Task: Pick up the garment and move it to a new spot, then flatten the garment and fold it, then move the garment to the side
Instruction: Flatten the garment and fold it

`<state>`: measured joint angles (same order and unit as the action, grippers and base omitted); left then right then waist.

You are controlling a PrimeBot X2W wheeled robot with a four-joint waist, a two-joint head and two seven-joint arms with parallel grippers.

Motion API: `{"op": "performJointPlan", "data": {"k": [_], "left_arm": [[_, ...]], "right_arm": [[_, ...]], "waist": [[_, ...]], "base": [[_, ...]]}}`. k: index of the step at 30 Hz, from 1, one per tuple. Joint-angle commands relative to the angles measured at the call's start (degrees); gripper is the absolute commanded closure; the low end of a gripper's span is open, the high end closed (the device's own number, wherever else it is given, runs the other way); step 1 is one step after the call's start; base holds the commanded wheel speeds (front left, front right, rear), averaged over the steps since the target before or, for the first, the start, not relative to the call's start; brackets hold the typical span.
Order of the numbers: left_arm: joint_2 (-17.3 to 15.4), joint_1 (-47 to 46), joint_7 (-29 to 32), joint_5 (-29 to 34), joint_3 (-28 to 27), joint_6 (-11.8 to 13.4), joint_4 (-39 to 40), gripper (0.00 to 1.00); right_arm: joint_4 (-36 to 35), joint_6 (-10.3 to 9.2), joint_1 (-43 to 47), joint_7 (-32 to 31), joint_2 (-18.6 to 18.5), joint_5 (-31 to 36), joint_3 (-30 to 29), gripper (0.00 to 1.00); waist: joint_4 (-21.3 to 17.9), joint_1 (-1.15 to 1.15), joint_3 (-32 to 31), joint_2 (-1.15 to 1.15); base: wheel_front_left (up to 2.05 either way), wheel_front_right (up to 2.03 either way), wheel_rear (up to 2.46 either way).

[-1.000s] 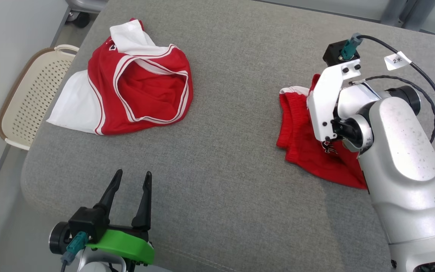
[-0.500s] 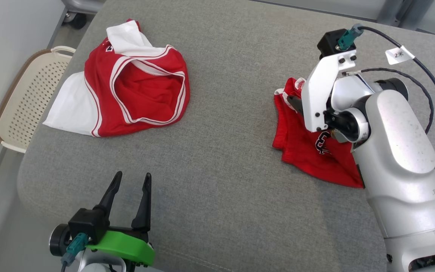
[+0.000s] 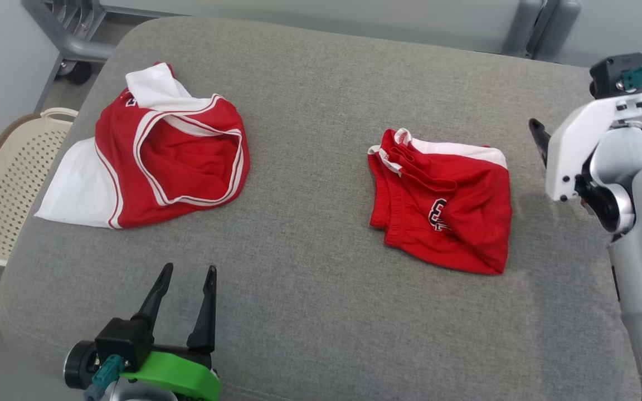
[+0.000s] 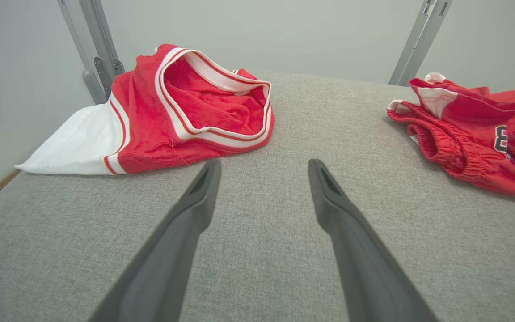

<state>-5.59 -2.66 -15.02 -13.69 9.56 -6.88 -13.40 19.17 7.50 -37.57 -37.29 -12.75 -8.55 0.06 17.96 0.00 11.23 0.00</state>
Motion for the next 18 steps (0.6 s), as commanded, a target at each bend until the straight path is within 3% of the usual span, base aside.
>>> {"op": "performJointPlan", "data": {"k": [1,3,11,18], "left_arm": [[-0.5,0.6,-0.2,0.4,-0.1,-0.1,0.3,0.00],[-0.6,0.9,-0.2,0.5,-0.1,-0.1,0.5,0.00],[-1.0,-0.2,-0.2,0.5,0.2,-0.2,1.0,0.00],[-1.1,-1.1,-0.2,0.4,0.4,-0.2,0.7,0.00]], "right_arm": [[0.3,-0.02,1.9,1.2,-0.5,0.7,-0.9,0.49],[0.7,-0.02,3.5,2.4,-0.9,0.8,-1.7,1.00],[3.6,-0.02,6.1,4.9,0.2,0.1,-2.3,1.00],[6.1,-0.02,5.5,6.7,2.4,-1.3,1.9,1.00]], "waist": [[-1.1,0.00,-0.6,0.00],[-1.5,0.00,-0.4,0.00],[-1.7,0.00,1.8,0.00],[-1.2,0.00,3.2,0.00]], "base": [[0.00,0.00,0.00],[0.00,0.00,0.00],[0.00,0.00,0.00],[0.00,0.00,0.00]]}}
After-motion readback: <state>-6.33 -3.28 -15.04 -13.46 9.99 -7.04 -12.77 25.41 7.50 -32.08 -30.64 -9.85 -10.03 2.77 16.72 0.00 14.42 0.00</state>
